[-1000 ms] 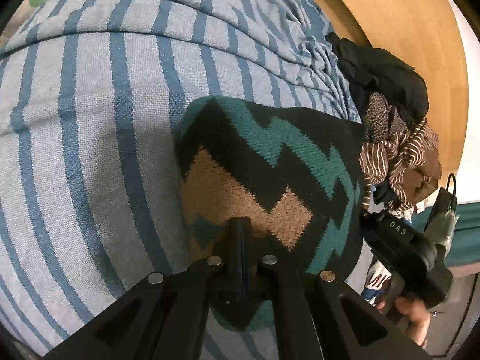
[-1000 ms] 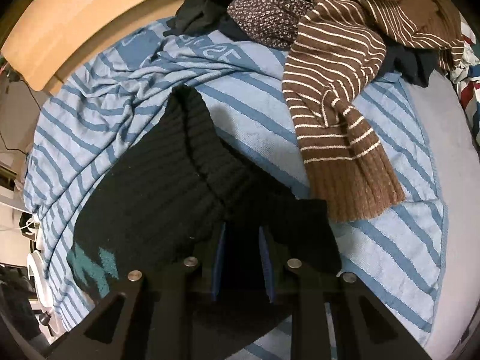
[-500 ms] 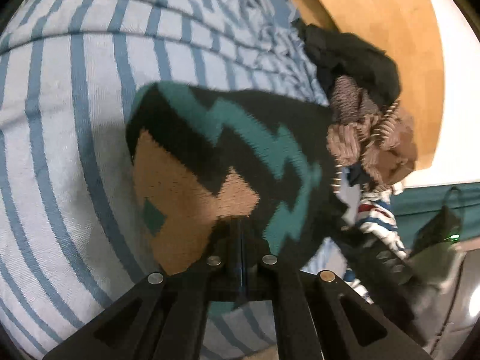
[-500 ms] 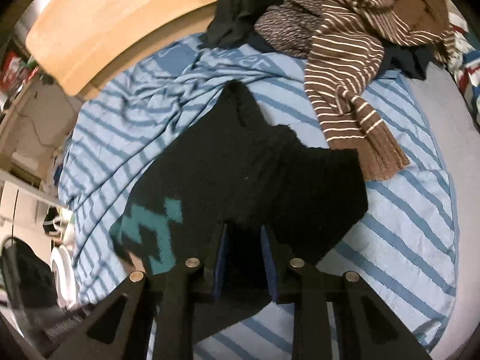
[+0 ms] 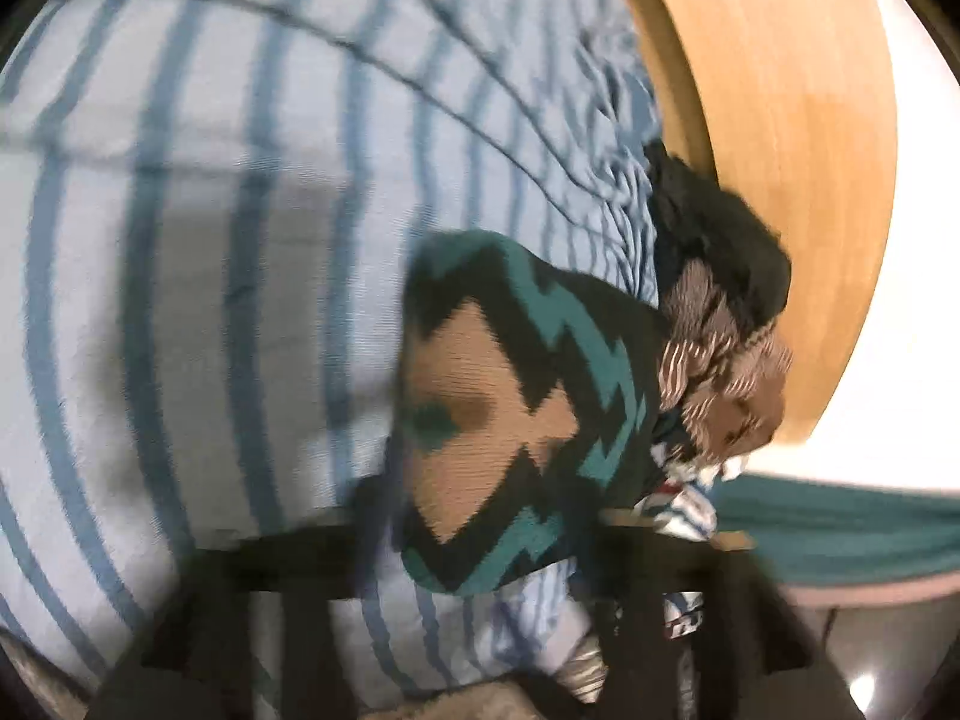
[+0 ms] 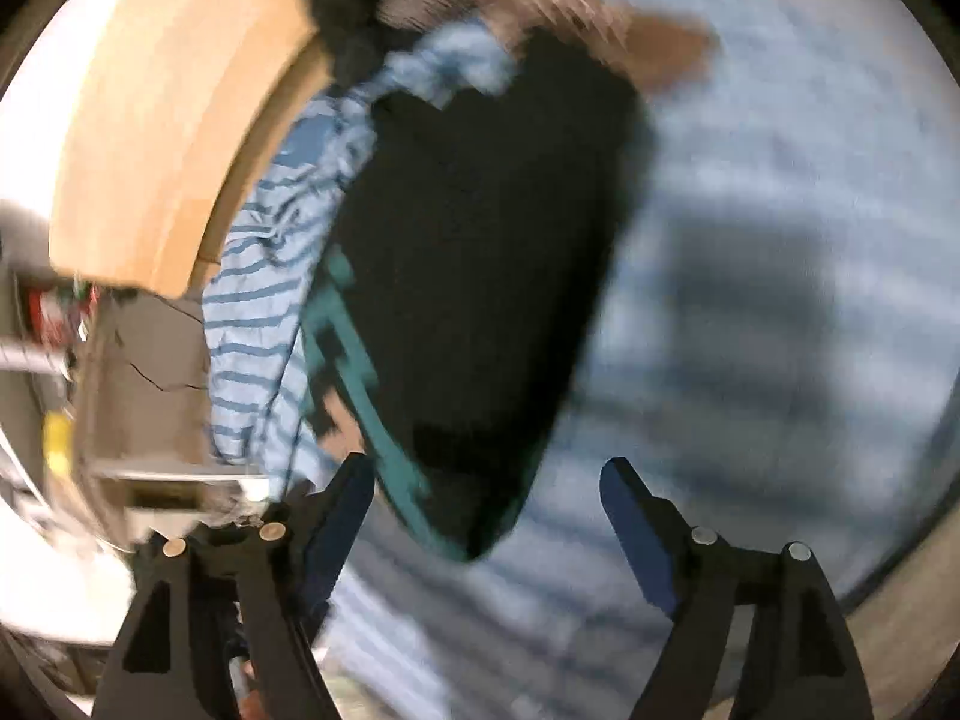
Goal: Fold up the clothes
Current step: 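Lift the black sweater with the right gripper while the left gripper holds the patterned part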
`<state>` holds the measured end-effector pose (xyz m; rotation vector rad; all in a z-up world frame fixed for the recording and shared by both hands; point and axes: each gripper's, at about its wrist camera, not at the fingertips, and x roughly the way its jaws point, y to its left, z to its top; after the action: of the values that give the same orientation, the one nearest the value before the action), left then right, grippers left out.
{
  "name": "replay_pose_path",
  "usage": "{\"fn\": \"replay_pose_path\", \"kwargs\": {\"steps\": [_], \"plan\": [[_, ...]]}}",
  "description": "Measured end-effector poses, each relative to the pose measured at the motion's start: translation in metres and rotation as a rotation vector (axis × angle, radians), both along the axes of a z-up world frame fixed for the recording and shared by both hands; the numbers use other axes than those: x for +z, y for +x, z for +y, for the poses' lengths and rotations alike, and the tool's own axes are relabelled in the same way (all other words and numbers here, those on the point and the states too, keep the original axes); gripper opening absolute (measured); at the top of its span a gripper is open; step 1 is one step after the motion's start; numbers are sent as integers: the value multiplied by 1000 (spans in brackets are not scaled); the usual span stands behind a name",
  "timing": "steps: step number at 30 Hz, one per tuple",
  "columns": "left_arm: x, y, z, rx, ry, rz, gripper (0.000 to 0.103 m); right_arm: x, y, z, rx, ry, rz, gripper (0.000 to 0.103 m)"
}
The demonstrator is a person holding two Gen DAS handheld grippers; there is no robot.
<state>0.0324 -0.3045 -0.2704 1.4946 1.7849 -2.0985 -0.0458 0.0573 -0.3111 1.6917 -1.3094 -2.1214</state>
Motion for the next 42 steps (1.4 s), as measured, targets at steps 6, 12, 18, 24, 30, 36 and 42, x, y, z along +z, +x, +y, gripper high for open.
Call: {"fn": "replay_pose_path", "kwargs": {"steps": [6, 12, 18, 24, 30, 36, 42], "plan": [[-17, 16, -21, 97, 96, -6, 74, -33, 2, -21, -61, -132, -65, 82], [-29, 14, -23, 159, 182, 28, 78, -54, -19, -35, -97, -208, -54, 85], [-42, -2, -10, 122, 184, 34, 81, -74, -26, -31, -91, -325, -49, 83], [-59, -16, 20, 40, 262, -2, 81, -46, -32, -29, -32, -328, 54, 54], [-60, -39, 41, 75, 380, 82, 85, -17, -44, -25, -13, -383, 134, 51], [-65, -69, 60, 52, 434, 75, 79, -23, -45, -24, -15, -393, 101, 53], [-52, -73, 60, 65, 396, 73, 62, -26, -27, 14, -130, -307, 87, 89]]}}
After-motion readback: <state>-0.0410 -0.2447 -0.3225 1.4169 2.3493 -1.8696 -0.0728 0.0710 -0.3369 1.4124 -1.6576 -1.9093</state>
